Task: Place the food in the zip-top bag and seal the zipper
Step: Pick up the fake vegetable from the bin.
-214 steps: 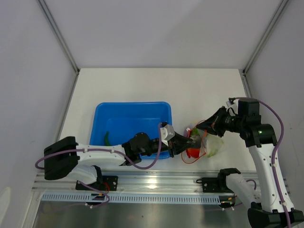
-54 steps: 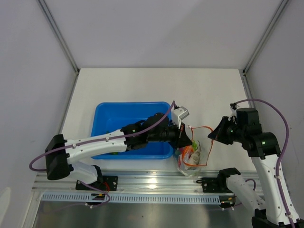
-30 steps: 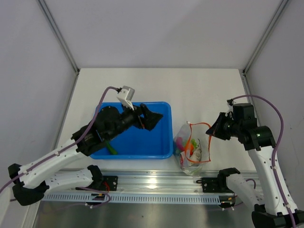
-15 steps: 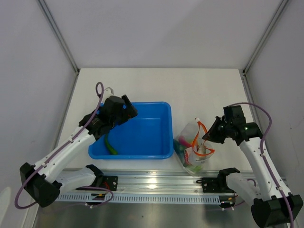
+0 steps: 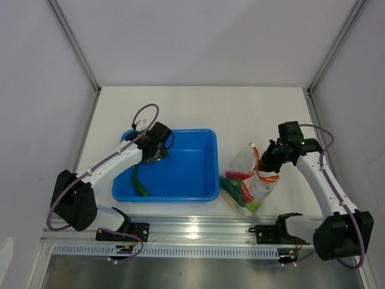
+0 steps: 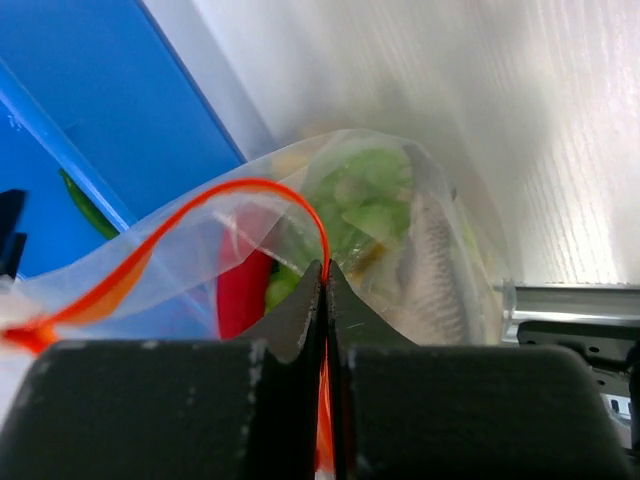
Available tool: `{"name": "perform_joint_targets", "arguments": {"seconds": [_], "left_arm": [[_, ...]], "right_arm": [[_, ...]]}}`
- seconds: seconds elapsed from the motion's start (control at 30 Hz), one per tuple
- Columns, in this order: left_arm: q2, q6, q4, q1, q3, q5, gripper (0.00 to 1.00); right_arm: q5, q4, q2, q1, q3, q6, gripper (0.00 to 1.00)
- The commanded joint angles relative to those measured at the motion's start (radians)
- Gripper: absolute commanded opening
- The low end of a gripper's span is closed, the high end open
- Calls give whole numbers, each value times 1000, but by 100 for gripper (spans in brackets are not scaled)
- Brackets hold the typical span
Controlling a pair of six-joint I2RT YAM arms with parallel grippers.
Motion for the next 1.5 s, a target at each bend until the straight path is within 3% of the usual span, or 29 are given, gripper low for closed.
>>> {"name": "perform_joint_targets", "arguments": {"seconds": [0.0, 0.23, 0.5, 0.7, 0.9, 1.1, 1.23, 1.47], "left_arm": [[-4, 263, 64, 14, -68, -21, 99], [-96, 517, 291, 109, -289, 227, 98], [-38, 545, 325, 149, -326, 318, 96], [8, 504, 298, 198, -320, 332, 93], [-99, 501, 313, 201, -332, 293, 89], [-144, 430, 215, 201, -260, 226, 93], [-90, 349, 122, 209, -239, 183, 96], [31, 199, 98, 255, -257, 276, 98]], "right_arm": [[-31, 46, 19, -3, 61, 17, 0], [-31, 41, 30, -5, 56, 19, 0], [-34, 41, 50, -5, 76, 19, 0], [-31, 38, 51, -8, 78, 17, 0], [-34, 46, 54, -11, 76, 16, 0], [-39, 47, 63, -11, 82, 10, 0], [-40, 46, 63, -11, 87, 8, 0], [-34, 27, 57, -17, 98, -10, 0]]}}
